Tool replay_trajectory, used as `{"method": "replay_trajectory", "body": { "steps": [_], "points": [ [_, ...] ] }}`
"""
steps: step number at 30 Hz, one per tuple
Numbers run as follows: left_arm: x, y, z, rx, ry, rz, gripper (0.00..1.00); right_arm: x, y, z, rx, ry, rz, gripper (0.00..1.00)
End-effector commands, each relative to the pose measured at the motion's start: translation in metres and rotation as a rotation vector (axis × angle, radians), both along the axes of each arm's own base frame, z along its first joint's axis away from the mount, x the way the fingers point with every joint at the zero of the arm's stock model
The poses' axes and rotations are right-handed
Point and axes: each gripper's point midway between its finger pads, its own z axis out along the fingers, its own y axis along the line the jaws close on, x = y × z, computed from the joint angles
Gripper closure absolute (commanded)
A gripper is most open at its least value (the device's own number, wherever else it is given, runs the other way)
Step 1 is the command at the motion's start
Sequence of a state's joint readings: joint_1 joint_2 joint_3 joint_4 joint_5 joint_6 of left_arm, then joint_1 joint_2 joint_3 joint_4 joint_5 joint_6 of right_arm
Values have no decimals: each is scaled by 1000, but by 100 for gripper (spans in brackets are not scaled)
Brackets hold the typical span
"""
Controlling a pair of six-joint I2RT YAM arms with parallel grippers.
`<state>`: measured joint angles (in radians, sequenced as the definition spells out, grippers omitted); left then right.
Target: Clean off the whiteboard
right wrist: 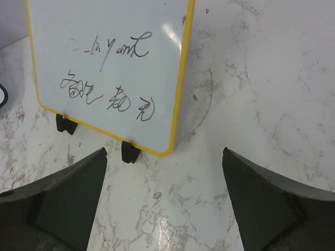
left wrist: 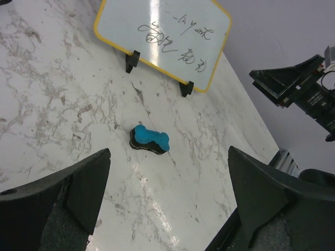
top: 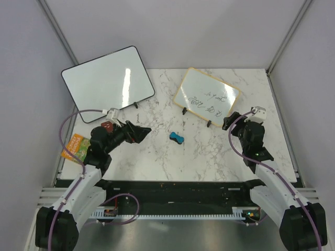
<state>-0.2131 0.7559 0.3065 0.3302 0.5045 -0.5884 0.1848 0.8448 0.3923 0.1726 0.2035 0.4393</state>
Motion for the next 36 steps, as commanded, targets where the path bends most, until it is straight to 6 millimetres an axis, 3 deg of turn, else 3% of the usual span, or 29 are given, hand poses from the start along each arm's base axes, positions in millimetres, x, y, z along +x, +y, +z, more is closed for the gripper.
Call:
{"method": "replay_trajectory", "body": {
  "steps": [1,2,3,4,6,7,8,9,10,12,14,15,17,18,19,21,23,24,26,27,29,36],
  "points": [
    [0,-19,13,-47,31,-117,1,-3,1,-1,29,-19,-1,2],
    [2,-24,20,-75,51,-139,1,-3,3,0,30,-21,17,2],
    [7,-28,9,-74,115,-146,1,-4,5,0,28,-23,27,2],
    [13,-34,15,-65,113,-142,1,-5,4,-2,28,-19,21,2],
    [20,-38,-2,0,185,-94,1,-8,3,-9,31,-4,18,2],
    [36,-41,7,58,149,2,1,-9,4,-12,38,1,23,2],
    [35,-43,-1,113,185,26,1,-9,5,-14,41,6,25,2],
    [31,-59,-8,167,201,0,1,-9,6,-14,42,4,30,2],
    [47,-57,10,225,153,82,1,-9,6,-14,46,4,27,2],
    [47,-58,-1,373,192,131,1,-9,7,-15,50,11,32,2],
    [60,-68,8,537,110,218,1,-9,9,-20,54,20,38,2],
    [54,-84,12,583,61,169,1,-8,9,-20,52,21,42,2],
    [56,-97,8,642,-23,108,1,-7,11,-23,46,33,54,2],
    [54,-107,1,608,-32,46,1,-7,12,-23,46,35,58,2],
    [53,-112,-19,618,-16,10,1,-6,13,-23,46,37,63,2],
    [59,-123,-23,606,8,-3,2,-6,14,-26,43,48,73,2],
    [59,-128,-51,673,76,-40,5,-5,14,-26,40,48,74,2],
    [63,-135,-47,686,69,-49,5,-5,13,-26,40,48,71,2],
    [63,-136,-69,768,102,-64,6,-5,14,-27,36,51,77,2],
    [67,-141,-63,793,78,-51,6,-5,16,-25,37,50,84,2],
    [67,-141,-80,866,105,-64,6,-5,18,-28,37,60,98,2],
    [62,-157,-100,883,153,-120,5,-1,23,-35,39,94,126,2]
  ]
}}
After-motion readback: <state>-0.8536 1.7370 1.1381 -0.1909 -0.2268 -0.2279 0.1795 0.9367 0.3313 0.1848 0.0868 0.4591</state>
